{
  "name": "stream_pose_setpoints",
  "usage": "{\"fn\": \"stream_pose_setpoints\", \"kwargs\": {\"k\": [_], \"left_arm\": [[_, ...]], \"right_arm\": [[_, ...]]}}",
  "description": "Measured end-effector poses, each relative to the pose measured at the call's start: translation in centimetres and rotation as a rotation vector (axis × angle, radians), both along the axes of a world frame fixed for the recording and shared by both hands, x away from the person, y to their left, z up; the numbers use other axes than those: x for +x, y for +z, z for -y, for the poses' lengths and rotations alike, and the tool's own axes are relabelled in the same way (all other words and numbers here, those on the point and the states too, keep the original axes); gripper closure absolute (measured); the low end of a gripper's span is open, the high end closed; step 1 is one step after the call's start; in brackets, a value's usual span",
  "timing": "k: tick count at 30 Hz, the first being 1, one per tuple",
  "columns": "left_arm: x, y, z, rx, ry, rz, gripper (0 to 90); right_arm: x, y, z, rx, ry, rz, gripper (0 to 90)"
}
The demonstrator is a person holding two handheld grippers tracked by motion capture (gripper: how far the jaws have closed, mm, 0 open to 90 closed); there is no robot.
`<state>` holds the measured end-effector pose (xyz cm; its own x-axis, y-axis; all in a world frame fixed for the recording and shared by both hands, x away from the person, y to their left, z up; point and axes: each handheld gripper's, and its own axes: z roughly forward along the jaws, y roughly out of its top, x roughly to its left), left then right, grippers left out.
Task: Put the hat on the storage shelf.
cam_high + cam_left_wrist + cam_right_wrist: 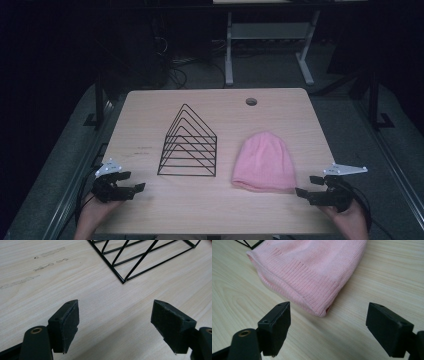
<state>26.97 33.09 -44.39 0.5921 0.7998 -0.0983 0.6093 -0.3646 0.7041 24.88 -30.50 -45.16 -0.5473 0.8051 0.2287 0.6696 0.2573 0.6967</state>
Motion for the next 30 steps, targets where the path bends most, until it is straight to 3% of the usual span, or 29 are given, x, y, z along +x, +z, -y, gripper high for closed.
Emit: {"fn": "stream_pose_setpoints", "kwargs": {"k": [16, 24, 25, 30], "left_arm": [[-0.1, 0.2, 0.2, 0.009, -0.004, 0.009, 22.7], [-0.2, 0.0, 0.0, -0.004, 0.009, -0.002, 22.6], [-0.2, -0.1, 0.0, 0.001, 0.007, 0.001, 22.7], [-0.1, -0.2, 0.1, 0.006, 0.005, 0.001, 22.6]], "right_arm": [[-0.1, 0.2, -0.2, -0.015, 0.009, 0.008, 19.5], [0.2, 0.5, -0.5, -0.004, 0.012, -0.009, 19.2], [0.5, 0.7, -0.7, 0.011, 0.024, -0.013, 19.1], [1.3, 1.6, -1.7, -0.008, 0.05, -0.006, 19.1]]}}
